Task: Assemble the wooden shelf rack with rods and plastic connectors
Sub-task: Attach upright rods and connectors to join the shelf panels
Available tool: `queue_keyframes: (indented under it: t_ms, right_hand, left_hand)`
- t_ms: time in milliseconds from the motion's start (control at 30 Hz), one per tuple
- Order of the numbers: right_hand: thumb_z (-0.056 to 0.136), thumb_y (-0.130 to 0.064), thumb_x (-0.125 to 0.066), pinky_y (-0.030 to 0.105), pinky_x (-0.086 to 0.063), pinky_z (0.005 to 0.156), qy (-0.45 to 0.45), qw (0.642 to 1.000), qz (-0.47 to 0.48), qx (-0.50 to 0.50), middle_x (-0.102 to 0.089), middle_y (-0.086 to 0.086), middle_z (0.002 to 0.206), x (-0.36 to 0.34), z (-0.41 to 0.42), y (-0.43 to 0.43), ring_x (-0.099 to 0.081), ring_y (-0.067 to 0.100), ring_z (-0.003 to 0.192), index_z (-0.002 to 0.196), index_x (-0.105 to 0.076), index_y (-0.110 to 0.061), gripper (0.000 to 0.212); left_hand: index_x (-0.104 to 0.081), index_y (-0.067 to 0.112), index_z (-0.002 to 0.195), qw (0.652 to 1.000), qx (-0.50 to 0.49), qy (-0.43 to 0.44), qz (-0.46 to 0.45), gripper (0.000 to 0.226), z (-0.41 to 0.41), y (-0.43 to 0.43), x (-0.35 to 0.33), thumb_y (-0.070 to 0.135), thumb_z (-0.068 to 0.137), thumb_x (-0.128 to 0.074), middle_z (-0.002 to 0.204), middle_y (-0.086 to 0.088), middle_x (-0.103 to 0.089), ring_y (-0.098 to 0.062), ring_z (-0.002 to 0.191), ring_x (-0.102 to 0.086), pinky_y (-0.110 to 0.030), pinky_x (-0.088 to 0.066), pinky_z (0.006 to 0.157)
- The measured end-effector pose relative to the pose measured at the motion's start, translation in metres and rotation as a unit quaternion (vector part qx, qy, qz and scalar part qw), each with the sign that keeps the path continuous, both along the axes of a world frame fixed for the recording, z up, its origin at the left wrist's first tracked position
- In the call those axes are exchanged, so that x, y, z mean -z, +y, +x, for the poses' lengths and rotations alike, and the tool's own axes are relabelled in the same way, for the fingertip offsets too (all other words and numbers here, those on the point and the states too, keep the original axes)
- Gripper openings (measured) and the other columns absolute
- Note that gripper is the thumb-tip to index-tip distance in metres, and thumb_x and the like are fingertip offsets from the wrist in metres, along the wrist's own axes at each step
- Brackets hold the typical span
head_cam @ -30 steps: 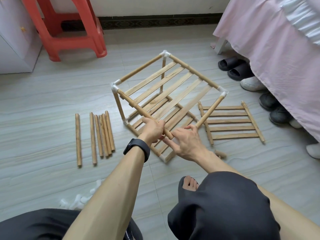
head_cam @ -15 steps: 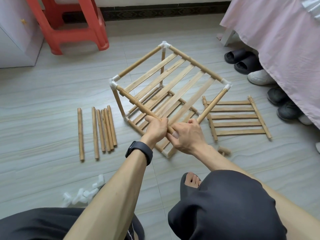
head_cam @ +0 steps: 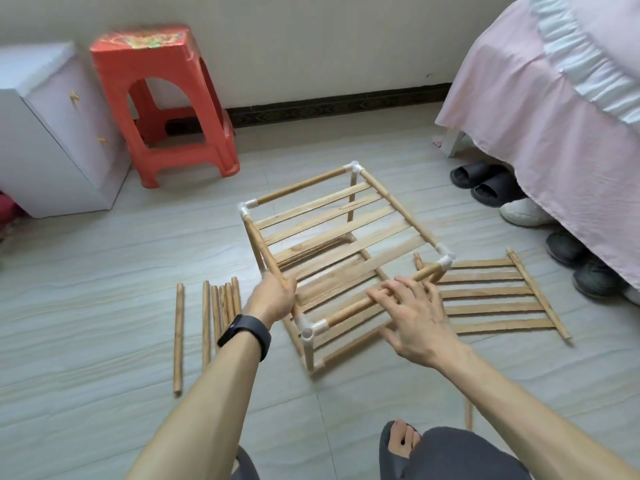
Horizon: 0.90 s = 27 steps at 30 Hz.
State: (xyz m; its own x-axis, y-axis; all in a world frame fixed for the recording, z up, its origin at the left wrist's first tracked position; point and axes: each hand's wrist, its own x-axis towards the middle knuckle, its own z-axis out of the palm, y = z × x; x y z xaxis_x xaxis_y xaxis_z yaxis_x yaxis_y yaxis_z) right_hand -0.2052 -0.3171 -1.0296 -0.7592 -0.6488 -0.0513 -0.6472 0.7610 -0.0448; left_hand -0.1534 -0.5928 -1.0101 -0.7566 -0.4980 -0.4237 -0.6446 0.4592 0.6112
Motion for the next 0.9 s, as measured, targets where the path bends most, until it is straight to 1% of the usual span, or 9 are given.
queue_keyframes:
  t_ms: [67, 167, 267, 333, 467, 533, 633, 767, 900]
  right_hand:
    - [0.091, -0.038, -0.056, 0.048, -0.02, 0.116, 0.003, 0.999, -0.011, -0.036, -0.045, -0.008, 0.147, -0.004, 0.007, -0.018, -0.032, 0.024, 0.137, 0.153, -0.032, -0.039, 0.067]
    - [0.097, -0.03, -0.052, 0.051, -0.019, 0.119, -0.051, 0.996, -0.021, -0.069, -0.047, -0.006, 0.146, -0.004, 0.019, -0.042, -0.039, 0.024, 0.13, 0.155, -0.034, -0.03, 0.061]
    - [0.09, -0.023, -0.061, 0.057, -0.015, 0.123, -0.063, 0.993, -0.075, -0.071, -0.03, 0.002, 0.157, -0.004, 0.014, -0.048, -0.031, 0.027, 0.142, 0.156, -0.031, -0.028, 0.072]
    - [0.084, -0.025, -0.068, 0.053, -0.013, 0.125, -0.061, 0.995, -0.053, -0.057, -0.011, 0.005, 0.165, -0.005, -0.002, -0.043, -0.012, 0.03, 0.151, 0.158, -0.02, -0.028, 0.089]
    - [0.077, -0.027, -0.068, 0.056, 0.006, 0.123, -0.046, 0.994, 0.095, 0.036, 0.008, 0.008, 0.169, -0.011, -0.049, -0.025, 0.013, 0.03, 0.155, 0.16, 0.007, -0.025, 0.112]
    - [0.074, -0.027, -0.065, 0.053, -0.003, 0.125, -0.053, 0.993, 0.091, 0.047, -0.015, 0.009, 0.164, -0.013, -0.062, -0.02, -0.007, 0.031, 0.154, 0.16, -0.005, -0.021, 0.105]
    - [0.061, -0.029, -0.057, 0.044, -0.024, 0.12, -0.002, 0.998, 0.05, 0.027, -0.047, 0.006, 0.133, -0.007, -0.06, -0.018, -0.042, 0.029, 0.128, 0.143, -0.037, -0.017, 0.084]
    - [0.063, -0.029, -0.06, 0.044, -0.034, 0.114, 0.024, 1.0, -0.003, 0.006, -0.058, 0.007, 0.124, 0.002, -0.058, -0.016, -0.051, 0.029, 0.117, 0.134, -0.051, -0.014, 0.074]
    - [0.065, -0.035, -0.071, 0.047, -0.048, 0.103, 0.039, 0.996, 0.037, -0.066, -0.06, 0.007, 0.124, -0.001, -0.064, -0.007, -0.054, 0.029, 0.113, 0.138, -0.052, -0.01, 0.08]
  left_hand:
    - [-0.039, 0.01, 0.139, 0.99, -0.002, 0.012, -0.14, 0.055, 0.007, 0.002, 0.001, 0.051, 0.102, -0.042, 0.136, -0.017, -0.051, -0.035, 0.122, -0.051, -0.048, -0.047, 0.1]
    - [-0.031, 0.02, 0.151, 0.954, 0.103, 0.077, -0.27, 0.078, 0.024, 0.028, -0.001, 0.072, 0.093, -0.037, 0.159, -0.013, -0.028, -0.032, 0.147, -0.023, -0.05, -0.026, 0.117]
    - [-0.023, 0.019, 0.158, 0.905, 0.275, 0.044, -0.321, 0.106, 0.037, 0.05, 0.004, 0.092, 0.081, -0.018, 0.163, -0.006, -0.027, -0.026, 0.153, -0.014, -0.056, -0.004, 0.122]
    - [-0.009, 0.014, 0.161, 0.885, 0.308, 0.003, -0.35, 0.117, 0.041, 0.053, 0.008, 0.094, 0.078, -0.024, 0.164, -0.008, -0.025, -0.027, 0.153, -0.014, -0.057, 0.006, 0.122]
    - [-0.024, 0.014, 0.151, 0.895, 0.268, -0.012, -0.356, 0.078, 0.033, 0.05, 0.006, 0.047, 0.089, -0.057, 0.144, -0.01, -0.048, -0.029, 0.138, -0.038, -0.058, -0.01, 0.123]
    - [-0.037, 0.013, 0.139, 0.896, 0.258, -0.025, -0.36, 0.064, 0.027, 0.053, 0.005, 0.036, 0.083, -0.057, 0.129, -0.008, -0.056, -0.03, 0.128, -0.045, -0.059, -0.011, 0.122]
    - [-0.042, 0.012, 0.133, 0.896, 0.252, -0.025, -0.364, 0.058, 0.024, 0.056, 0.01, 0.037, 0.082, -0.054, 0.12, -0.007, -0.06, -0.031, 0.125, -0.049, -0.061, -0.005, 0.122]
    - [-0.049, 0.015, 0.127, 0.87, 0.286, 0.028, -0.4, 0.051, 0.022, 0.034, 0.018, 0.043, 0.084, -0.051, 0.11, -0.004, -0.064, -0.025, 0.112, -0.057, -0.048, -0.008, 0.126]
    - [-0.054, 0.014, 0.121, 0.857, 0.305, 0.059, -0.411, 0.048, 0.017, 0.002, 0.021, 0.037, 0.078, -0.054, 0.104, -0.004, -0.065, -0.024, 0.104, -0.061, -0.042, -0.019, 0.125]
